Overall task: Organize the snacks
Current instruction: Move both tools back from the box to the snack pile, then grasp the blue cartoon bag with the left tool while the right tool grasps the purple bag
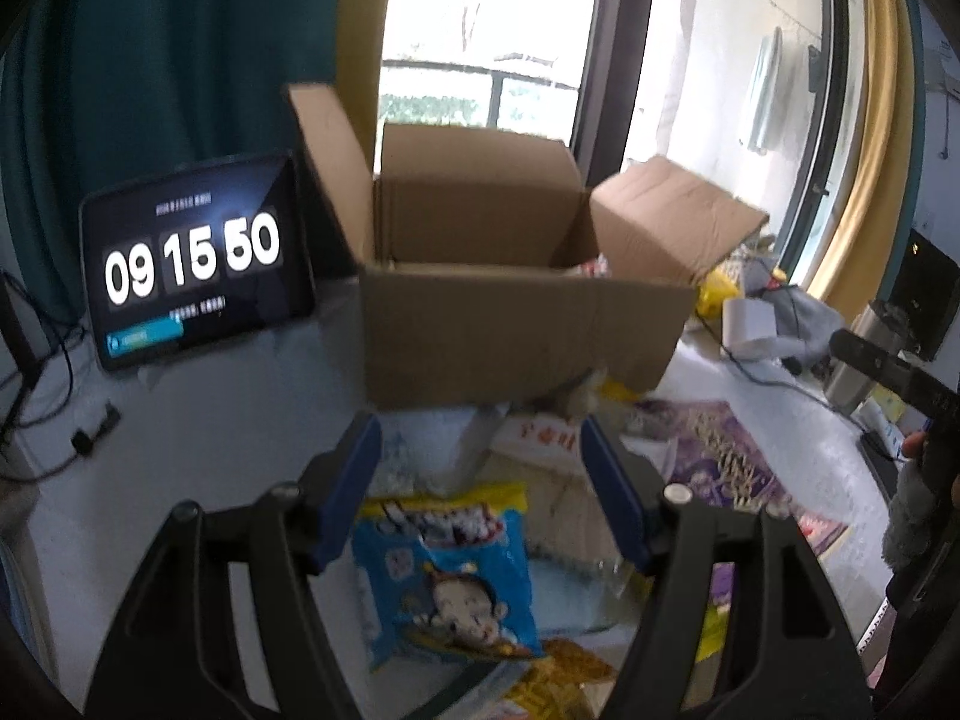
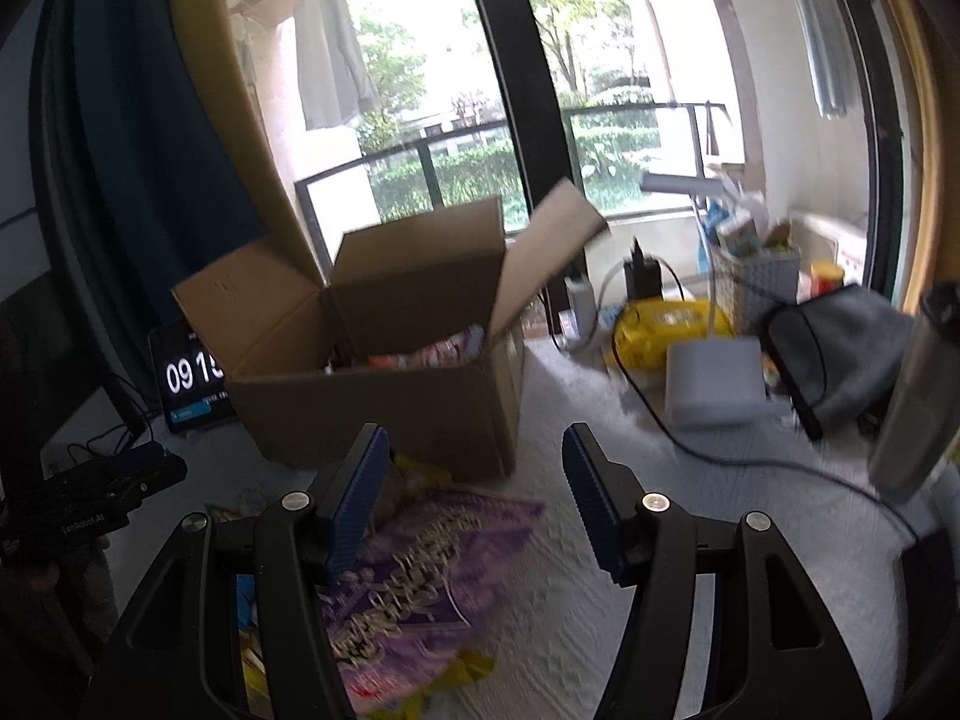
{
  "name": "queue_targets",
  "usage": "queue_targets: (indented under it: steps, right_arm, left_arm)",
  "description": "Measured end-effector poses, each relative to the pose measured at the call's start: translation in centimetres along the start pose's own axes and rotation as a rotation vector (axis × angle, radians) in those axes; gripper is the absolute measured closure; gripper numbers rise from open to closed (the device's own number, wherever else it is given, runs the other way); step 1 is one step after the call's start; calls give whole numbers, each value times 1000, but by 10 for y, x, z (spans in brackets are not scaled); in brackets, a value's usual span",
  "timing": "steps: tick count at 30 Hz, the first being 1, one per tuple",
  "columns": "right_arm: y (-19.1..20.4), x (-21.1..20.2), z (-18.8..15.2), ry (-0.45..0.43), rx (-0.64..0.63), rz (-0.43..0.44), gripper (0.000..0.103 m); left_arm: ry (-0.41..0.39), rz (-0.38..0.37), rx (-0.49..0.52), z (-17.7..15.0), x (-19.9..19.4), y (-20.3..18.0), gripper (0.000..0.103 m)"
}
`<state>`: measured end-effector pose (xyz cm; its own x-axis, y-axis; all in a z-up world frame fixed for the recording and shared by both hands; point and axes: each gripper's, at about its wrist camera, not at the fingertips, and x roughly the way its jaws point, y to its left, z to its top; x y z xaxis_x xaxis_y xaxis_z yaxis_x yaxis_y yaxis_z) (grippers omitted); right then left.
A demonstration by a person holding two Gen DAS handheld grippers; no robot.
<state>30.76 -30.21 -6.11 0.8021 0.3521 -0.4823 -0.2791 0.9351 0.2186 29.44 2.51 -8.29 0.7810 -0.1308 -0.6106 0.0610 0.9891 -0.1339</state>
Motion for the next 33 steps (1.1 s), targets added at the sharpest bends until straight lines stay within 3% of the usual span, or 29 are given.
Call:
queue_targets:
  steps: [5, 11, 15, 21, 24, 33]
  right_arm:
    - [-10, 7, -23, 57, 18, -9, 39]
    - [-13, 19, -46, 113, 56, 7, 39]
    - [-13, 30, -57, 158, 85, 27, 39]
    - [-8, 45, -66, 223, 113, 66, 39]
    - [-4, 51, -69, 255, 133, 110, 39]
    - [10, 69, -70, 288, 110, 98, 42]
  left_arm:
    - [64, 21, 0, -22, 9, 4, 33]
    - [112, -11, -39, -45, 11, 19, 32]
    - [141, -49, -60, -54, 17, 22, 23]
    - [203, -40, -69, -66, 37, 20, 23]
    - [249, -11, -27, -72, 49, 14, 23]
    - [208, 24, 24, -80, 49, 7, 27]
